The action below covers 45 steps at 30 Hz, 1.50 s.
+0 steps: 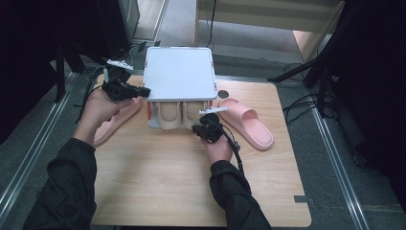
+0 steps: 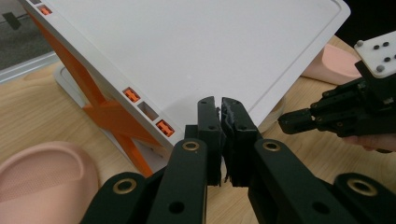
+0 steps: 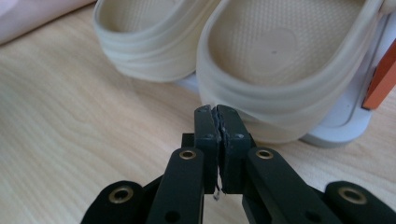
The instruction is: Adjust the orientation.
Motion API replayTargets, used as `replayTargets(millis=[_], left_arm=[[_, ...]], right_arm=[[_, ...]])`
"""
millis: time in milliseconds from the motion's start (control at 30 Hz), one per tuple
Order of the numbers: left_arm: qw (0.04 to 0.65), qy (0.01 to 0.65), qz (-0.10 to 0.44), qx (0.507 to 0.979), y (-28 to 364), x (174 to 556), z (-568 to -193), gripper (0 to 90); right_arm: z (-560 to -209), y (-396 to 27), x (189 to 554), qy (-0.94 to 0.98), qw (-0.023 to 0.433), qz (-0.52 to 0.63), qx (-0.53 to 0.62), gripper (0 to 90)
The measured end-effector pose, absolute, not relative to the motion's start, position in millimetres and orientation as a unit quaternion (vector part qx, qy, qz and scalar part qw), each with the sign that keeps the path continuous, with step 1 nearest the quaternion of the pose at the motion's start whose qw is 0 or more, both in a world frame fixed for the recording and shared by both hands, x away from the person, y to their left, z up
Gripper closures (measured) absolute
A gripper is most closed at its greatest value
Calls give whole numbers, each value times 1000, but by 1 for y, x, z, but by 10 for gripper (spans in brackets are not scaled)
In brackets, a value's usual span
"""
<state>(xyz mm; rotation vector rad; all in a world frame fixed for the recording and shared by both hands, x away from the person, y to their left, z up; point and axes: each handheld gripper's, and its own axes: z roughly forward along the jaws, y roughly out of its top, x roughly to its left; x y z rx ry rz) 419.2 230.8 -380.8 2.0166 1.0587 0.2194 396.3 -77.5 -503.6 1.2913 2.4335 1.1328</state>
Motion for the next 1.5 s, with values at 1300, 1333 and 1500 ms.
replayTargets(millis=[1300,1333,1500], left_arm=[[406,485,102,768,309,364,-423,407],[405,488,98,767,311,365,-427,408],[395,507,97,760,322,370,-447,408]], right_arm=[[-480,-148,328,828,14,444,341,608],[-480,-148,329,827,17,445,341,608],[-481,-146,331,830,20,442,339,608]])
